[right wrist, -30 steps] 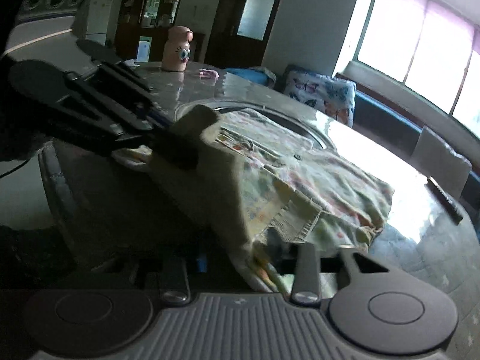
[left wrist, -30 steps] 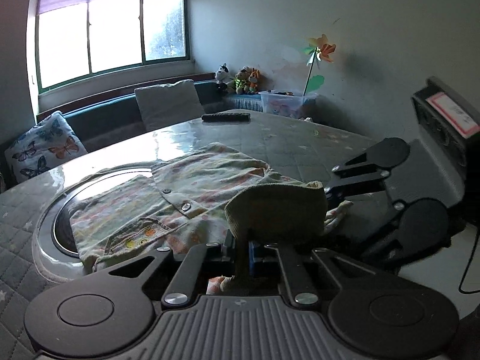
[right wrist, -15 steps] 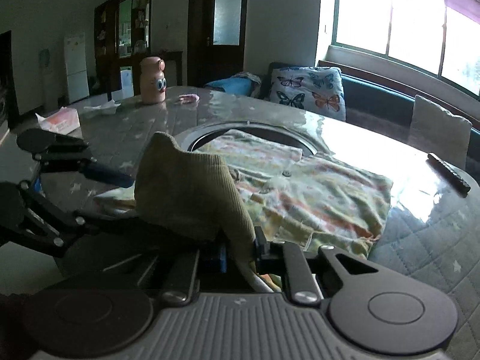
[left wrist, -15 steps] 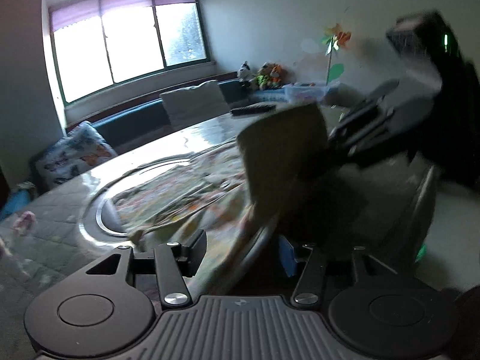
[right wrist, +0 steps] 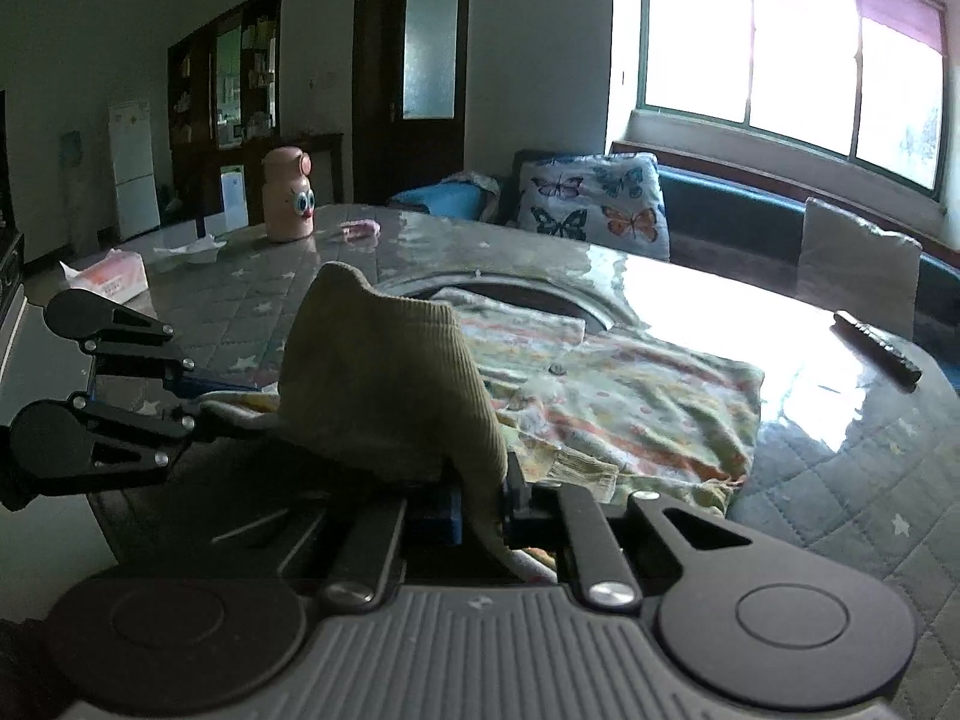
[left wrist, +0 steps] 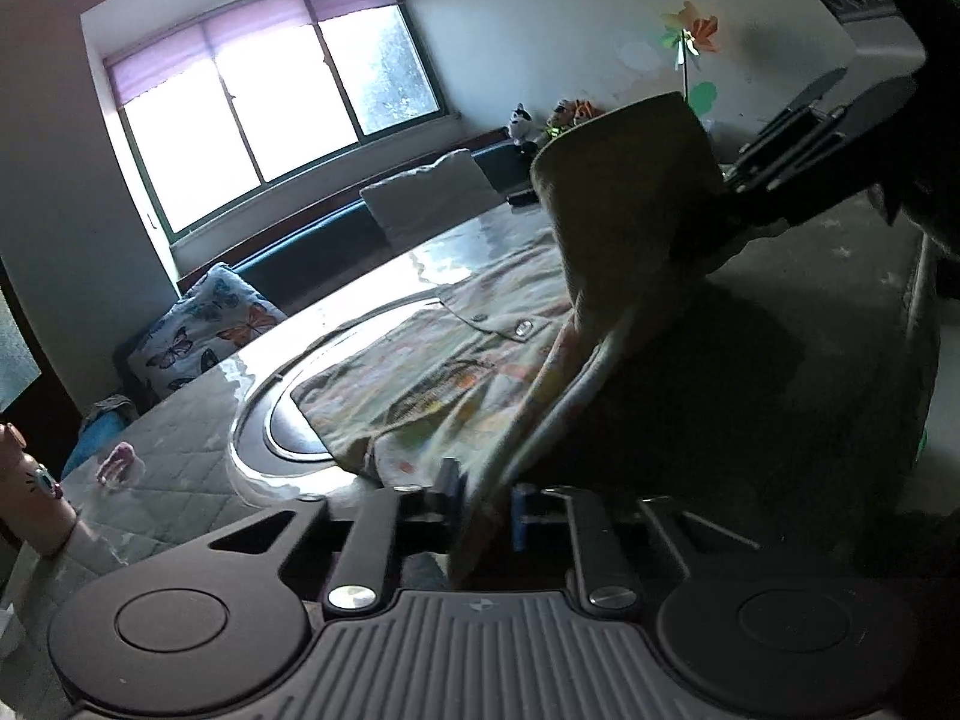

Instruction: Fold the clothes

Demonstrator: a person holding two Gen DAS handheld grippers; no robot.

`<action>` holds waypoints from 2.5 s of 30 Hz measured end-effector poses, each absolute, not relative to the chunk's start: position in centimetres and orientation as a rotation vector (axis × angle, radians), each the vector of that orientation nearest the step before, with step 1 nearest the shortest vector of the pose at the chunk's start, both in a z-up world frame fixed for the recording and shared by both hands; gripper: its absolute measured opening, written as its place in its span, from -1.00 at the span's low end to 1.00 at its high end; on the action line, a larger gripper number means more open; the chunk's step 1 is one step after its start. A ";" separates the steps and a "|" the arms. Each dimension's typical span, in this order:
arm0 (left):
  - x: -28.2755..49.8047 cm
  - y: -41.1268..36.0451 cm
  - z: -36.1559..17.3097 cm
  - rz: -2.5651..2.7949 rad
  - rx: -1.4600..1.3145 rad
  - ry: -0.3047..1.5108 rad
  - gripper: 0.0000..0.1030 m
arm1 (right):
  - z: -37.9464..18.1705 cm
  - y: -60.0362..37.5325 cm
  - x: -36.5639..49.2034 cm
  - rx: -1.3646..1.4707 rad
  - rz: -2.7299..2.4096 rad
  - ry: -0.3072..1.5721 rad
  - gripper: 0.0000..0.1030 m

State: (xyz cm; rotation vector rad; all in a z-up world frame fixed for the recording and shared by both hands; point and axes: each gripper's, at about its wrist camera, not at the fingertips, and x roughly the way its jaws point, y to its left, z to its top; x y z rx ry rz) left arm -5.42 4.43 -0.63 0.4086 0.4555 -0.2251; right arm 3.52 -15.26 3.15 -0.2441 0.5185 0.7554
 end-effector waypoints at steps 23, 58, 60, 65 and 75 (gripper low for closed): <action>-10.3 6.1 7.2 -0.366 0.271 0.515 -0.81 | 10.3 -17.5 -1.6 -0.278 0.886 0.518 -0.84; 8.5 10.1 0.2 -0.106 0.041 0.706 -0.86 | 1.3 -18.2 14.4 -0.077 0.585 0.656 -0.24; 8.6 10.0 0.2 -0.099 0.038 0.704 -0.86 | 0.5 -19.6 14.3 -0.046 0.535 0.676 -0.26; 8.6 10.1 0.3 -0.084 0.024 0.697 -0.86 | -0.7 -20.8 14.5 -0.006 0.472 0.699 -0.49; 8.5 10.2 0.1 -0.069 0.012 0.701 -0.85 | -1.7 -20.5 14.7 -0.001 0.407 0.700 -0.49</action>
